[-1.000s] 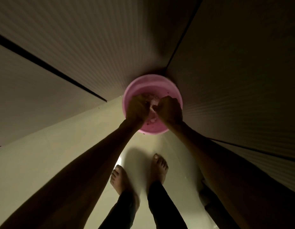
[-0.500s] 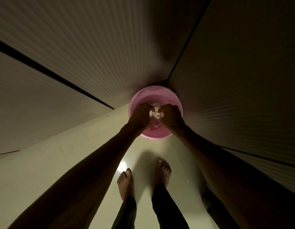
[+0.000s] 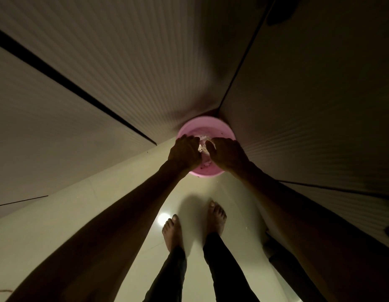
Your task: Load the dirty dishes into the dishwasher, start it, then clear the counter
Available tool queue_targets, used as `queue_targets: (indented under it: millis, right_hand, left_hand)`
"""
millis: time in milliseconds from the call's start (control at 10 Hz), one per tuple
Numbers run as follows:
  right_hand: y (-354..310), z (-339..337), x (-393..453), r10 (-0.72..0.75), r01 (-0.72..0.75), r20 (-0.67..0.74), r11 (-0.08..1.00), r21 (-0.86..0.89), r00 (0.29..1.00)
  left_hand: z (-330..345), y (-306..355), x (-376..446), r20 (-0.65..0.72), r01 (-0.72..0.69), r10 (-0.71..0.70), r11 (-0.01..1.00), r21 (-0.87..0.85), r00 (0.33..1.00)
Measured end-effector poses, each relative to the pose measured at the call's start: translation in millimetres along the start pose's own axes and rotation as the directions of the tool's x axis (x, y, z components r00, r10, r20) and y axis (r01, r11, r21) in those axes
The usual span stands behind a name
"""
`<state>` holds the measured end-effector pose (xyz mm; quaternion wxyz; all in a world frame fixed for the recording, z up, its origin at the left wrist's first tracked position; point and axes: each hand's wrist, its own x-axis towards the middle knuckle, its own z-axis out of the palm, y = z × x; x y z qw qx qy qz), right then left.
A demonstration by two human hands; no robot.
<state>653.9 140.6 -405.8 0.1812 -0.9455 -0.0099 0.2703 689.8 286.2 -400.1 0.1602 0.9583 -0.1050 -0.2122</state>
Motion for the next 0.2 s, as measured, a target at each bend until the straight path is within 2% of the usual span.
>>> queue_targets:
  millis: [100,200]
  right_hand:
    - [-11,-20,-23,-0.012,0.013,-0.030,0.999,0.029,0.999]
    - [-20,-32,-36,-0.025,0.031,-0.088,0.997,0.069,0.996]
  left_hand:
    - [137,-57,-84,-0.037,0.391,-0.402,0.905,-0.166,0.915]
    - [264,-97,-142,0.390,0.598,-0.460,0.693,-0.403,0.797]
